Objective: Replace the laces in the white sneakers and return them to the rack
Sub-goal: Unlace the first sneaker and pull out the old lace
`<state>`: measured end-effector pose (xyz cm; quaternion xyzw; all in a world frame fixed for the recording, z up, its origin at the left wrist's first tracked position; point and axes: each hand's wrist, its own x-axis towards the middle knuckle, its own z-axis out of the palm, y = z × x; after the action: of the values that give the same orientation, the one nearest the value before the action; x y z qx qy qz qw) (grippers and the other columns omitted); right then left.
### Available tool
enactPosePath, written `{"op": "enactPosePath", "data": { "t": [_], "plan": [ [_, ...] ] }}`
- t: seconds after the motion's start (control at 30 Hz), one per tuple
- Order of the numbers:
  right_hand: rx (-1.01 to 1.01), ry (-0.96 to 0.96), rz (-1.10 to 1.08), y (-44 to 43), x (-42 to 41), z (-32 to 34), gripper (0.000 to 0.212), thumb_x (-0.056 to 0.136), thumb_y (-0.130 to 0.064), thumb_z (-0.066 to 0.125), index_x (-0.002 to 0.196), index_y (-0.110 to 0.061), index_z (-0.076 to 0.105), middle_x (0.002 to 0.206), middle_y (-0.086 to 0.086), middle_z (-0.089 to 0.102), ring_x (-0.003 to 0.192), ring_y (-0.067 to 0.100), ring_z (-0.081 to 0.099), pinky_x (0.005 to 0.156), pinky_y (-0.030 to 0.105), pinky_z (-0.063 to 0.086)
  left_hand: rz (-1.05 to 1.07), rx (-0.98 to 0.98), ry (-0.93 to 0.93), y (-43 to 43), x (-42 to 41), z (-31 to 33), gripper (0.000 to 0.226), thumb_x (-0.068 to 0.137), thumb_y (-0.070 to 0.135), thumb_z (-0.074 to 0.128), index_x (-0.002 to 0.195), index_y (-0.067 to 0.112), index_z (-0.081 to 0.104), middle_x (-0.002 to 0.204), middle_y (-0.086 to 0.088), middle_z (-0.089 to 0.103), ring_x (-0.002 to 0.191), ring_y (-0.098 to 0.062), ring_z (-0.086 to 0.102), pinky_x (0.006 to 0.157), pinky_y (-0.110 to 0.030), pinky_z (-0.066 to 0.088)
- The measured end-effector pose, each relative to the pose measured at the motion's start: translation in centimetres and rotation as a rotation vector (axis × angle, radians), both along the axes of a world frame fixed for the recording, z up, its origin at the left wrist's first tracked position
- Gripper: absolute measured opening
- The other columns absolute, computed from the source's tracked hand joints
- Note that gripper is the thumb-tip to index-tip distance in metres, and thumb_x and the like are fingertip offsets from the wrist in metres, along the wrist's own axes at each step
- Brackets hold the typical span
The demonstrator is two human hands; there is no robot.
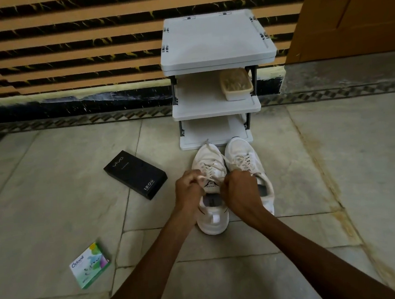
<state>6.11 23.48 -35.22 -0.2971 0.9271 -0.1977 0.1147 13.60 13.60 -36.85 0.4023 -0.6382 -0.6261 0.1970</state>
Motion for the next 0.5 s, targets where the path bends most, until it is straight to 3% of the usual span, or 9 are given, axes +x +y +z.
{"op": "enactPosePath", "data": {
  "t": [0.07, 0.17, 0.2, 0.27, 0.33, 0.37, 0.4, 0.43, 0.5],
  "plan": [
    [0.005, 0.008, 0.006, 0.0, 0.3, -0.2, 0.019, 0.09, -0.024, 0.055, 0.088, -0.01, 0.068, 0.086, 0.009, 0.069, 0.077, 0.024, 0.066, 0.066, 0.029, 0.051, 0.08, 0.416, 0.169, -0.3, 0.0, -0.5, 0.035, 0.067, -0.02, 0.044, 0.065, 0.014, 0.056, 0.09, -0.019, 0.066, 0.092, -0.037, 0.063, 0.082, -0.049, 0.053],
    [-0.011, 0.038, 0.016, 0.2, 0.7, -0.6, 0.021, 0.093, -0.024, 0.052, 0.083, -0.012, 0.067, 0.082, 0.008, 0.068, 0.073, 0.022, 0.065, 0.064, 0.03, 0.05, -0.099, 0.475, 0.234, -1.2, 0.6, 1.5, 0.011, 0.072, 0.004, 0.057, 0.081, 0.01, 0.061, 0.08, -0.006, 0.066, 0.081, -0.023, 0.061, 0.075, -0.031, 0.051],
    [-0.01, 0.048, 0.017, 0.3, 0.9, -0.8, 0.023, 0.094, -0.023, 0.051, 0.081, -0.012, 0.066, 0.08, 0.007, 0.068, 0.071, 0.021, 0.064, 0.062, 0.03, 0.049, -0.145, 0.424, 0.164, -1.7, 0.8, 2.3, 0.017, 0.069, 0.019, 0.064, 0.083, 0.01, 0.062, 0.076, -0.002, 0.066, 0.079, -0.018, 0.059, 0.075, -0.028, 0.05],
    [-0.017, 0.063, 0.009, 0.4, 1.1, -1.0, 0.024, 0.095, -0.022, 0.05, 0.079, -0.013, 0.065, 0.078, 0.007, 0.068, 0.069, 0.021, 0.064, 0.058, 0.029, 0.044, -0.259, 0.163, -0.143, -2.8, 1.0, 2.6, 0.032, 0.066, 0.041, 0.072, 0.081, 0.013, 0.068, 0.076, 0.002, 0.067, 0.079, -0.014, 0.061, 0.08, -0.027, 0.05],
    [-0.032, 0.067, -0.009, 0.3, 1.3, -1.0, 0.022, 0.095, -0.021, 0.051, 0.08, -0.013, 0.065, 0.078, 0.007, 0.067, 0.07, 0.022, 0.064, 0.059, 0.029, 0.044, -0.467, -0.337, -0.445, -3.2, 0.9, 2.5, 0.022, 0.079, 0.042, 0.072, 0.083, 0.022, 0.077, 0.083, 0.005, 0.07, 0.088, -0.014, 0.064, 0.082, -0.03, 0.05],
    [-0.031, 0.074, -0.013, 0.2, 1.4, -1.0, 0.021, 0.095, -0.021, 0.052, 0.081, -0.013, 0.066, 0.079, 0.006, 0.068, 0.071, 0.022, 0.065, 0.061, 0.029, 0.046, -0.516, -0.562, -0.476, -3.2, 0.7, 2.7, 0.016, 0.084, 0.038, 0.069, 0.079, 0.025, 0.077, 0.083, 0.006, 0.067, 0.089, -0.015, 0.063, 0.08, -0.031, 0.048],
    [-0.022, 0.084, -0.014, 0.1, 1.5, -1.0, 0.02, 0.095, -0.02, 0.051, 0.082, -0.014, 0.066, 0.08, 0.006, 0.068, 0.072, 0.021, 0.065, 0.062, 0.029, 0.047, -0.507, -0.668, -0.435, -2.9, 0.5, 3.0, 0.016, 0.087, 0.032, 0.067, 0.075, 0.026, 0.076, 0.083, 0.007, 0.065, 0.089, -0.017, 0.061, 0.08, -0.031, 0.047],
    [-0.015, 0.098, -0.015, 0.1, 1.7, -1.0, 0.02, 0.095, -0.018, 0.05, 0.083, -0.014, 0.066, 0.081, 0.006, 0.069, 0.072, 0.021, 0.065, 0.061, 0.029, 0.046, -0.439, -0.62, -0.302, -2.3, 0.3, 3.6, 0.021, 0.089, 0.022, 0.065, 0.069, 0.024, 0.073, 0.084, 0.007, 0.064, 0.089, -0.017, 0.06, 0.081, -0.03, 0.047],
    [-0.022, 0.123, -0.026, 0.1, 2.0, -1.1, 0.021, 0.095, -0.016, 0.049, 0.083, -0.013, 0.066, 0.082, 0.006, 0.069, 0.071, 0.022, 0.065, 0.058, 0.028, 0.041, -0.123, -0.02, 0.142, -1.3, -0.2, 4.9, 0.032, 0.092, 0.004, 0.054, 0.066, 0.016, 0.067, 0.086, 0.004, 0.064, 0.087, -0.014, 0.06, 0.081, -0.026, 0.049]
  ]
}}
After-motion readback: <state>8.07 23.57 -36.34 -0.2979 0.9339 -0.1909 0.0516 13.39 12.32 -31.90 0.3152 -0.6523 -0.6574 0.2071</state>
